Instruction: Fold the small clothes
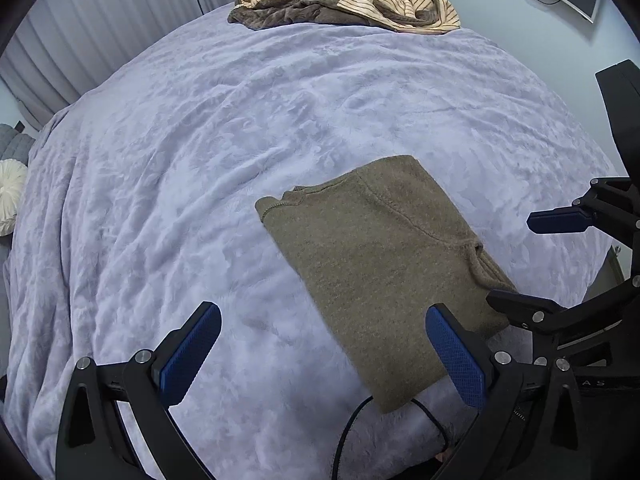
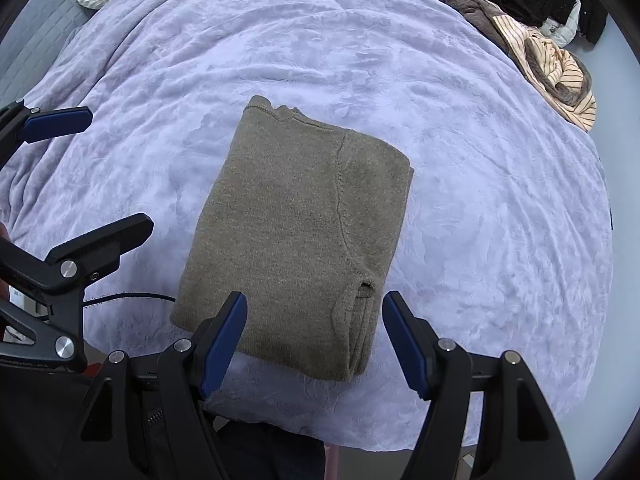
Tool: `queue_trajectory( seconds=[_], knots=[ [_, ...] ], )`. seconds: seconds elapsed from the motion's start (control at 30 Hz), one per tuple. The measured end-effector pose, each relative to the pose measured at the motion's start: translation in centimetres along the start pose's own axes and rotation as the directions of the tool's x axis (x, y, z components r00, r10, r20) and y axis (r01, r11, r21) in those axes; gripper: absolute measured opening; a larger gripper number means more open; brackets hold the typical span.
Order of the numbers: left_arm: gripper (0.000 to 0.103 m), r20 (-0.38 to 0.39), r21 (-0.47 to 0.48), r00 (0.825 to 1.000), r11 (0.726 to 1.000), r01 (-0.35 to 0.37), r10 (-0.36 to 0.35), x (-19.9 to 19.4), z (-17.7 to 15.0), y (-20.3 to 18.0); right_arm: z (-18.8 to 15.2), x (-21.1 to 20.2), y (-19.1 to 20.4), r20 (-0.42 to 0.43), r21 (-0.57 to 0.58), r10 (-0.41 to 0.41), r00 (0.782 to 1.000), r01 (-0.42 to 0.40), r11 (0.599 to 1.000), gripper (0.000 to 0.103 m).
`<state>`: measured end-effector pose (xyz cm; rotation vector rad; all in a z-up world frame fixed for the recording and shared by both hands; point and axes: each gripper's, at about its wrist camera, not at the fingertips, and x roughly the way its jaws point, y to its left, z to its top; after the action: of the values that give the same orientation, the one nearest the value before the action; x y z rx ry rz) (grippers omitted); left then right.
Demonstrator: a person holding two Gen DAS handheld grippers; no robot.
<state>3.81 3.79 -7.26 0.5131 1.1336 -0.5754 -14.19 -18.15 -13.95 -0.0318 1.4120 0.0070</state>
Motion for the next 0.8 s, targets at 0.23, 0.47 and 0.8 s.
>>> queue_trajectory(
  seconds=[0.23, 0.47, 0.8],
  knots=[
    [0.103, -0.004, 0.031, 1.0, 0.999, 0.011, -0.011, -0.2, -0.1, -0.8, -0.3, 0.2, -0.3, -0.007, 0.01, -0.004, 1.0, 0.005, 1.0, 0.073],
    [0.103, -0.013, 0.038, 1.0, 0.999, -0.015, 0.015, -0.1, 0.1, -1.2, -0.3, 0.0, -0.4, 0.006, -0.004, -0.008, 1.0, 0.009, 1.0, 0.073],
    [0.103, -0.028, -0.013, 0.998, 0.998, -0.06, 0.06, 0.0, 0.5, -0.5, 0.0, -0.2, -1.2, 0.017, -0.002, 0.0, 1.0, 0.0, 1.0, 0.073]
  ],
)
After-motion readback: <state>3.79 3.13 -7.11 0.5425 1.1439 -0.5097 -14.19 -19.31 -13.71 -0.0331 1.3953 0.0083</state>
